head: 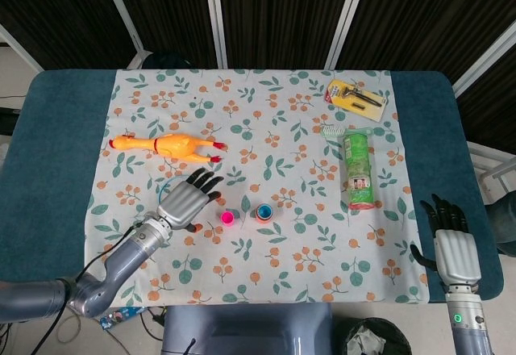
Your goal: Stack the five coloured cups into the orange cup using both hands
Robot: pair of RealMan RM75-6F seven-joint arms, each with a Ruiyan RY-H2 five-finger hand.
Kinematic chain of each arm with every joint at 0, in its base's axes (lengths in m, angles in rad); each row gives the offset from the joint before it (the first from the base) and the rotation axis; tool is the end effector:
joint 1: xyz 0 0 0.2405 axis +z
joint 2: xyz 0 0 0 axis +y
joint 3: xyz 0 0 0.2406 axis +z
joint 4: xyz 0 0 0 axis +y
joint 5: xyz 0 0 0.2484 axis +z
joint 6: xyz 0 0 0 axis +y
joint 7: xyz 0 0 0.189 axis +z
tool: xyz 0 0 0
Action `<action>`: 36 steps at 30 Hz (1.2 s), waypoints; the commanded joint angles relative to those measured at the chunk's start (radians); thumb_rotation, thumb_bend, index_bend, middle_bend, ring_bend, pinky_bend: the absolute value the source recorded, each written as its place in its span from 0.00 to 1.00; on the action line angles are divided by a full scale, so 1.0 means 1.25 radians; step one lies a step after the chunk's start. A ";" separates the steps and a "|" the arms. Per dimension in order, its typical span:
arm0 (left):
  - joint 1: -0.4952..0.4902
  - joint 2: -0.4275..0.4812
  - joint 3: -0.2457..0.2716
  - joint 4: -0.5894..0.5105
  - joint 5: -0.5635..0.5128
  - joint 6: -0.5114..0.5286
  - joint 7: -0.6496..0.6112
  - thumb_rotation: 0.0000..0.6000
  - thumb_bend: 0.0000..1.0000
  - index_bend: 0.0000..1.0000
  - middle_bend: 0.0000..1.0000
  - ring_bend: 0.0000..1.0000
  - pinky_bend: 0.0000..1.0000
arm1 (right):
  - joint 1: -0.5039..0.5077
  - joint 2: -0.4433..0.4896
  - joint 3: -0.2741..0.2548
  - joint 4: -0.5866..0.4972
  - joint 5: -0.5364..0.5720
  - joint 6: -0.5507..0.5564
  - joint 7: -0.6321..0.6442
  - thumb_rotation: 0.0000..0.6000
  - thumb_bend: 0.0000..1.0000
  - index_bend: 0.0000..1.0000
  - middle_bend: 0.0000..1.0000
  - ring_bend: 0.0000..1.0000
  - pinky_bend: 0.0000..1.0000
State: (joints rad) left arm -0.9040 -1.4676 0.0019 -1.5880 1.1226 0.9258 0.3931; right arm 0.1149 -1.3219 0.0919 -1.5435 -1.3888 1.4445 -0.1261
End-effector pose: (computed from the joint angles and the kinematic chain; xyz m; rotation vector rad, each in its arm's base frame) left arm -0.1012 0.3475 -0.0900 -2.1716 -0.7713 -0.8134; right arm -0.3095 -0.2456 0.0646 1.3120 -0.9576 0.8751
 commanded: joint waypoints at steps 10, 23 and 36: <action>-0.007 -0.063 -0.015 0.044 0.053 -0.012 0.004 1.00 0.20 0.41 0.07 0.00 0.00 | -0.003 0.006 0.004 0.001 0.003 0.000 0.007 1.00 0.34 0.13 0.00 0.00 0.08; -0.008 -0.083 -0.039 0.043 0.024 -0.006 0.064 1.00 0.23 0.42 0.07 0.00 0.00 | -0.005 0.010 0.004 -0.002 0.002 -0.003 0.015 1.00 0.34 0.14 0.00 0.00 0.08; -0.017 -0.102 -0.050 0.050 -0.001 -0.022 0.103 1.00 0.24 0.43 0.07 0.00 0.00 | -0.007 0.010 0.007 -0.002 0.005 -0.003 0.015 1.00 0.34 0.14 0.00 0.00 0.08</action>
State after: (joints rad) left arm -0.9244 -1.5942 -0.0594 -1.5252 1.1232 0.8992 0.5196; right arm 0.1065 -1.3088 0.1003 -1.5454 -1.3826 1.4413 -0.1070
